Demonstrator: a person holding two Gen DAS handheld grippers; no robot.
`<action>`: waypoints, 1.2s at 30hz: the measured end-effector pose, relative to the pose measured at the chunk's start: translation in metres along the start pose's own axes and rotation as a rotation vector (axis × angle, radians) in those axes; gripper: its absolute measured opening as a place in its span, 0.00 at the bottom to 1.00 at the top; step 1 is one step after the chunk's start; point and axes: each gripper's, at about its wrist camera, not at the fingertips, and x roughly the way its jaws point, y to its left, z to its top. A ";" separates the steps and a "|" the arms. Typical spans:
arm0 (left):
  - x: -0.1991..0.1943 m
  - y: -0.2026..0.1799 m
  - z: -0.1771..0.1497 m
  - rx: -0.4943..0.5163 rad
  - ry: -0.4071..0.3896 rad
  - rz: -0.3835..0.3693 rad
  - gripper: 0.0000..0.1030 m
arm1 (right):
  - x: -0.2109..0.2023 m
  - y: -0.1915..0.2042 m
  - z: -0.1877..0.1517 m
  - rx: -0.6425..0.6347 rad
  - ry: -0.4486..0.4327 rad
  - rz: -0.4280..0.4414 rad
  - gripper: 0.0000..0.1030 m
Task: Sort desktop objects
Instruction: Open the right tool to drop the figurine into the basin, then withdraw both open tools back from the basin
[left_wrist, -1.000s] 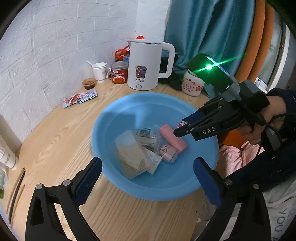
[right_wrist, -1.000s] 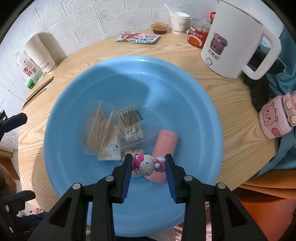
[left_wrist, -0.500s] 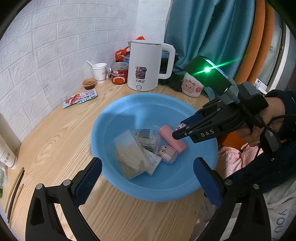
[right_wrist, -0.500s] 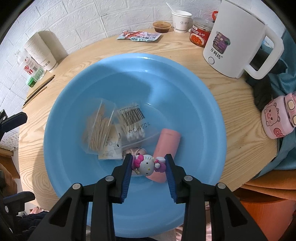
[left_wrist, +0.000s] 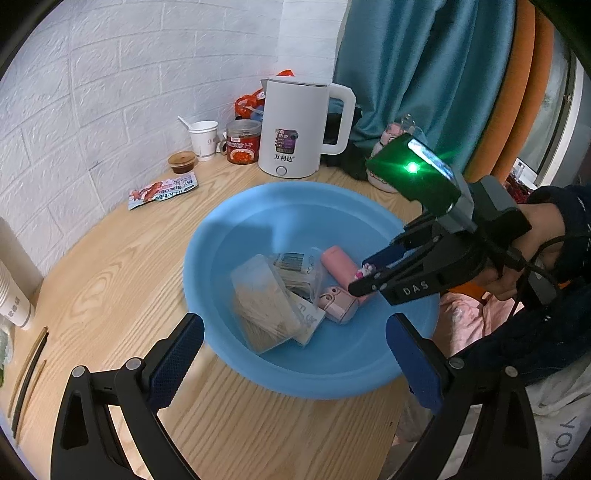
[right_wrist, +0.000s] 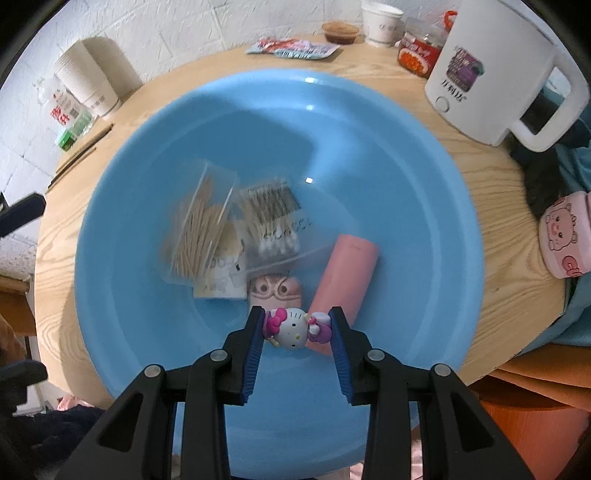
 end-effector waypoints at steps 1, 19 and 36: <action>0.000 0.000 0.000 -0.002 0.001 0.000 0.97 | 0.002 0.001 -0.001 -0.004 0.012 0.005 0.35; 0.003 0.007 -0.002 -0.012 0.011 -0.005 0.97 | 0.000 0.005 -0.010 -0.050 0.000 0.035 0.64; 0.005 0.008 -0.001 0.005 0.025 -0.005 0.97 | -0.027 0.013 -0.034 -0.185 -0.083 0.088 0.64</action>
